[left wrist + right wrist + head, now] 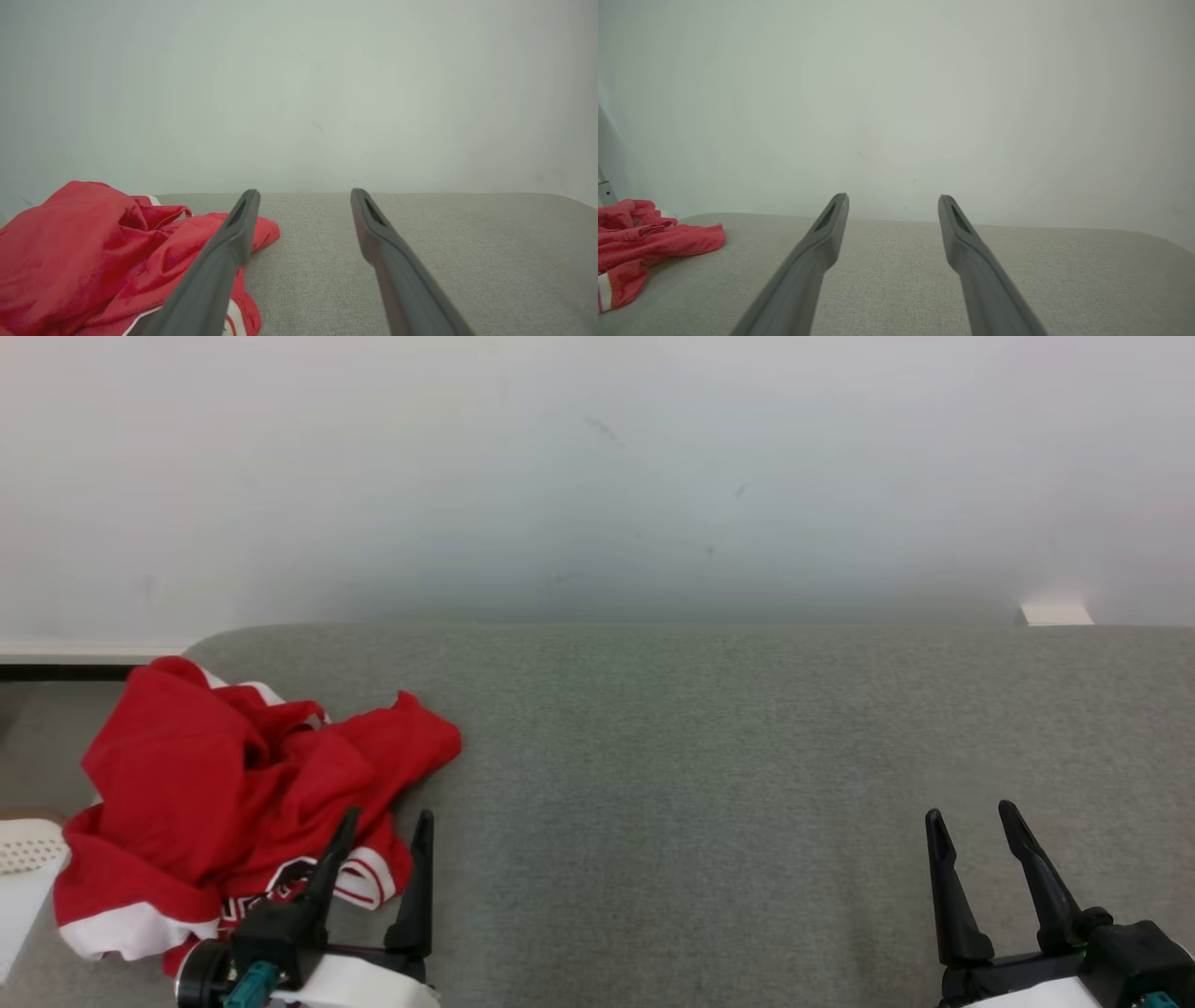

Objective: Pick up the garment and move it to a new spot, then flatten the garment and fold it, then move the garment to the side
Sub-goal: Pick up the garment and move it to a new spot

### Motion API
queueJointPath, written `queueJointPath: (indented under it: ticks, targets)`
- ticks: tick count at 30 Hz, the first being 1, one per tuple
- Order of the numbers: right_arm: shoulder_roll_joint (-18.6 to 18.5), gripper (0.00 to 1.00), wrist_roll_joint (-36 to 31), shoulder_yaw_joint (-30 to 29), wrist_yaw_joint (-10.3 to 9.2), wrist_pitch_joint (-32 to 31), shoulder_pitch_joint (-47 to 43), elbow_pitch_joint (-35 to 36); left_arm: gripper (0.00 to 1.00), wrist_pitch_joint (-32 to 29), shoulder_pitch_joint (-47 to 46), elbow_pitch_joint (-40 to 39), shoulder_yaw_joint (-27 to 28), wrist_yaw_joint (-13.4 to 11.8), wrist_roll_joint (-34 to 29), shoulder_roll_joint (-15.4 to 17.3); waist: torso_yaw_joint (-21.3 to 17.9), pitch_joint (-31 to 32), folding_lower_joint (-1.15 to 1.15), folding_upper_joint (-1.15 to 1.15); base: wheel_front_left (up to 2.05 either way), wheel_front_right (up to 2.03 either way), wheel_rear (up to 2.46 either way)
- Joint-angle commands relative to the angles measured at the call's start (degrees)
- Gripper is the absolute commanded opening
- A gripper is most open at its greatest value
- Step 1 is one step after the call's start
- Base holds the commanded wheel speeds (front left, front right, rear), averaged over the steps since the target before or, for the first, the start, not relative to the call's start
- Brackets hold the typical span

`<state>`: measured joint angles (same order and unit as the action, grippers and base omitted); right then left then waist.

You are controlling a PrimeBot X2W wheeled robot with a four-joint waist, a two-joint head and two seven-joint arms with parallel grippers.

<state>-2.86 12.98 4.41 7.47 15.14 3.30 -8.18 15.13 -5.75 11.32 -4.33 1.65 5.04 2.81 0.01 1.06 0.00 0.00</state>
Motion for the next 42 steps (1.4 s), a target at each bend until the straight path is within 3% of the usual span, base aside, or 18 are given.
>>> queueJointPath:
  ticks: [1, 29, 35, 42]
  targets:
    - [-0.05, 1.0, 0.31, 0.15, 0.04, 0.0, -0.56, -0.06, 1.0, 0.04, -0.61, 0.17, 0.1, -0.11, 0.53, 0.17, 1.33, -0.2, 0.0, 0.0, 0.0, 0.0, 0.0]
    - [-0.07, 1.0, 3.46, 5.91, 0.03, -0.01, 0.47, -0.69, 1.0, 0.04, -1.43, 2.22, 2.13, -1.36, 3.16, 0.16, 20.85, -2.03, 0.0, 0.0, 0.0, 0.0, 0.0]
    - [-0.08, 1.0, 3.7, 6.87, 0.03, -0.01, 0.88, -0.94, 1.0, 0.04, -1.37, 2.65, 2.44, -1.08, 2.77, 0.16, 22.59, -1.99, 0.0, 0.0, 0.0, 0.0, 0.0]
    - [-0.08, 1.0, 3.76, 7.07, 0.03, -0.02, 0.91, -1.14, 1.0, 0.04, -2.89, 3.15, 3.37, -0.96, 2.84, 0.16, 21.96, -1.83, 0.0, 0.0, 0.0, 0.0, 0.0]
